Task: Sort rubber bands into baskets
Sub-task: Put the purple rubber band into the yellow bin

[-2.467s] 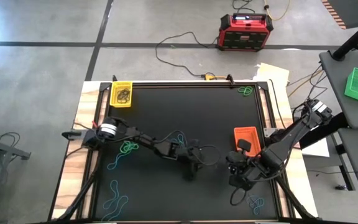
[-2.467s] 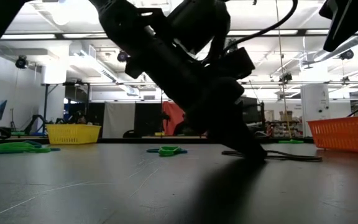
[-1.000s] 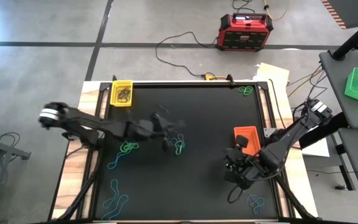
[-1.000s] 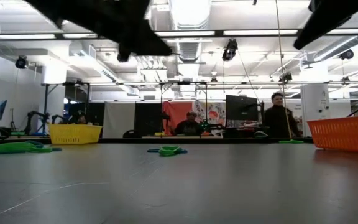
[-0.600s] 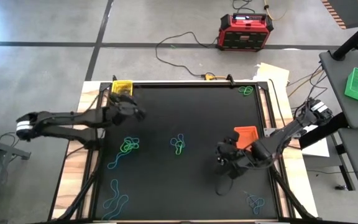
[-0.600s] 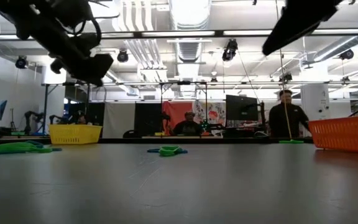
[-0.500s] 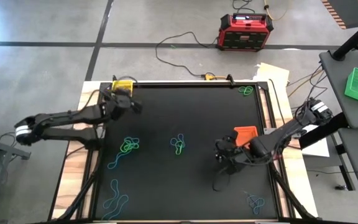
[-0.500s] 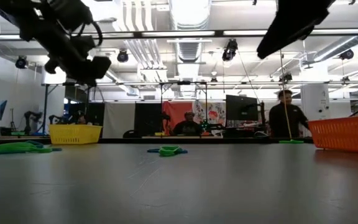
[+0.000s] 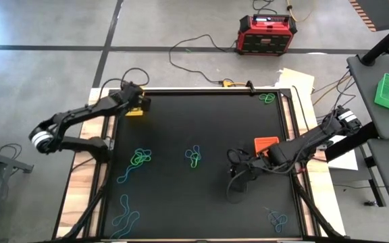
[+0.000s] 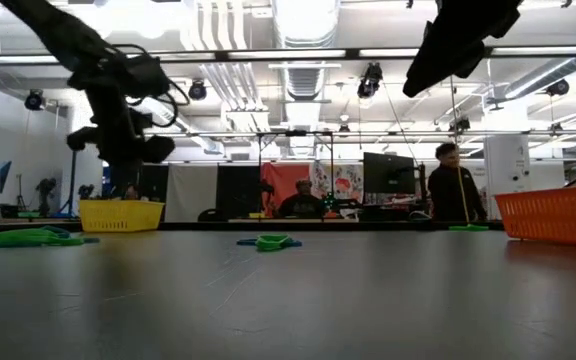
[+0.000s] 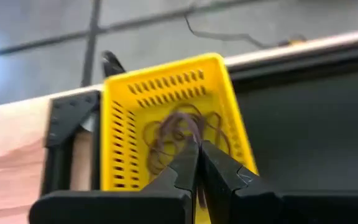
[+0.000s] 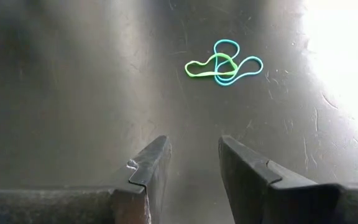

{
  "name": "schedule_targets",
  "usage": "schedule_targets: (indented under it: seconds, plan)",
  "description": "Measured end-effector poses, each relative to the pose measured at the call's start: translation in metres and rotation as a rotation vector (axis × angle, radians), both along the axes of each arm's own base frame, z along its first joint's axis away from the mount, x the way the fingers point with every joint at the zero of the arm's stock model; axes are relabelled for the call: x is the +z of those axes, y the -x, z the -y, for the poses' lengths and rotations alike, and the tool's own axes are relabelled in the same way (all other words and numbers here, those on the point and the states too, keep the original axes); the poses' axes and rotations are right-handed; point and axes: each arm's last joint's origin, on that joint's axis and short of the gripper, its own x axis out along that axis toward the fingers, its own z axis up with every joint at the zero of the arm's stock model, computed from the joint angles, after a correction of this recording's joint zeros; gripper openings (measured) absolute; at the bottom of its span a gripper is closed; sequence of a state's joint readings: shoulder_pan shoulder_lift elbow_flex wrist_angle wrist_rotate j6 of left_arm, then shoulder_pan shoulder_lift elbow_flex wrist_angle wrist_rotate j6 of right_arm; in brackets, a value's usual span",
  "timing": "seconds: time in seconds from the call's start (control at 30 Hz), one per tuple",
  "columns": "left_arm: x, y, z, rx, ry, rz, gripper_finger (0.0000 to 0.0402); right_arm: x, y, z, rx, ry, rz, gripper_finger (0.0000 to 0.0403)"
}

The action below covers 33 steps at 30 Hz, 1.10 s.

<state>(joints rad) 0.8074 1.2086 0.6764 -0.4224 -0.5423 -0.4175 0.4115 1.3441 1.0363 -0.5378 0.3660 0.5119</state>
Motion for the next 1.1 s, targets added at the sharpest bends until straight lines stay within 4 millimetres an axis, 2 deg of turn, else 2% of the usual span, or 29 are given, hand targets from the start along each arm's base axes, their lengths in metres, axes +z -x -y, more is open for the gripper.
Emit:
schedule_targets:
  seconds: [0.13, 0.23, 0.4, 0.53, 0.9, 1.1]
  plan:
    - [0.008, -0.007, -0.019, 0.0, 0.065, -0.094, 0.0, 0.0, 0.0, -0.001, 0.031, 0.023, -0.007, 0.0132]
    - [0.014, -0.003, -0.039, 0.043, 0.168, -0.184, 0.0, 0.0, 0.0, -0.001, 0.047, 0.036, -0.01, 0.0132]
    - [0.009, -0.007, -0.063, 0.05, 0.333, -0.198, 0.0, 0.0, 0.0, -0.001, 0.047, 0.036, -0.01, 0.0132]
    - [-0.01, -0.005, -0.076, 0.032, 0.465, -0.226, 0.0, 0.0, 0.001, -0.001, 0.047, 0.037, -0.012, 0.0132]
    - [-0.036, -0.012, -0.088, 0.01, 0.595, -0.324, 0.0, -0.001, 0.001, -0.002, 0.063, -0.02, -0.031, 0.0132]
    - [-0.049, -0.01, -0.089, 0.016, 0.586, -0.428, 0.0002, 0.016, -0.003, -0.003, 0.078, -0.005, 0.022, 0.0132]
